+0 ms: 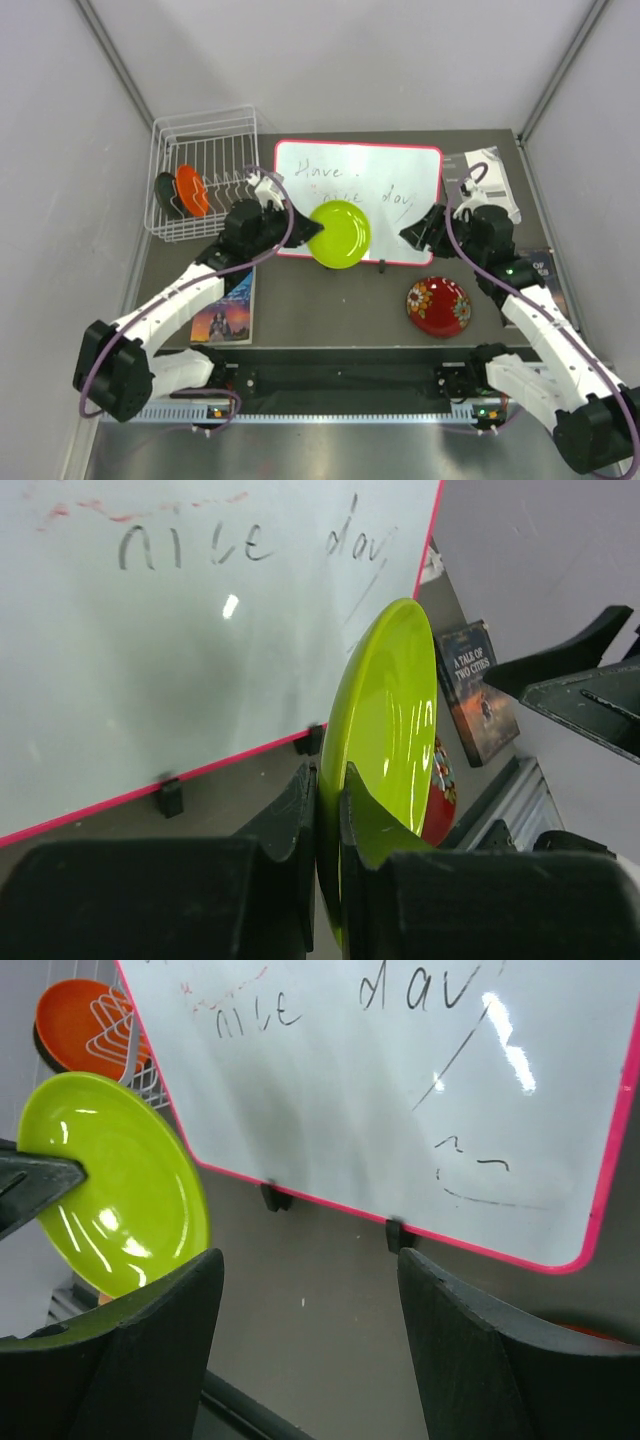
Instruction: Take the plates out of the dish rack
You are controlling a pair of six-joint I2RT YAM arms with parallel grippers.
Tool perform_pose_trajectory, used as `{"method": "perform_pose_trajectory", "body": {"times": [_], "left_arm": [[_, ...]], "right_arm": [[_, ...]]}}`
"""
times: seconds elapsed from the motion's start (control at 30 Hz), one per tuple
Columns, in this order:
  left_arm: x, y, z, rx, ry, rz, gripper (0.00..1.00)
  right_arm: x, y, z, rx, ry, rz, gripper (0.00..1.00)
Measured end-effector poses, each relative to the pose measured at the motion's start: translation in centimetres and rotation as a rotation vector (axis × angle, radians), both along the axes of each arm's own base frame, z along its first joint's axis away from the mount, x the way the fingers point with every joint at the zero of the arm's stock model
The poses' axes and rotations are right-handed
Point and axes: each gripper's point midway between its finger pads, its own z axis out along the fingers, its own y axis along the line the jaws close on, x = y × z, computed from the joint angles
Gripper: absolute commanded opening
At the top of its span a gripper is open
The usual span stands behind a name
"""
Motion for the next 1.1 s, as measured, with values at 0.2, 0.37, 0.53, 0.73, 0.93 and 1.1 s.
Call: {"method": "perform_pose_trajectory", "body": {"times": [0.2,0.37,0.53,0.73,0.93,1.1], "left_arm": [[-1.0,-3.9,-1.5,-0.024,0.025,-0.111,0.0],[-1.1,-6.0,-2.6,-0.05,0.049,-0.167,0.0],[-1.1,-7.6,-1.8,-0.079,0.03,-0.208,0.0],[-0.8,-8.2,-0.7,-0.106,-0.018,-0.234,0.0],[-1.0,-8.6,0.5,-0.141,-0.055,-0.275,0.65],[-0.6,-7.6,-0.9,-0.023,-0.073,-0.217,0.99]], "right_arm": [[0.0,1.9,0.1,0.043,0.006,0.069,0.71],[-0.5,3.8,0.0,0.066,0.017,0.134,0.71],[-0.9,5.1,-1.2,0.077,0.054,0.175,0.54],[-1.9,5.6,-2.8,0.114,0.1,0.189,0.0],[-2.8,4.6,0.1,0.144,0.017,0.139,0.0],[-3.1,-0.8,-0.9,0.017,0.021,-0.129,0.0]]}}
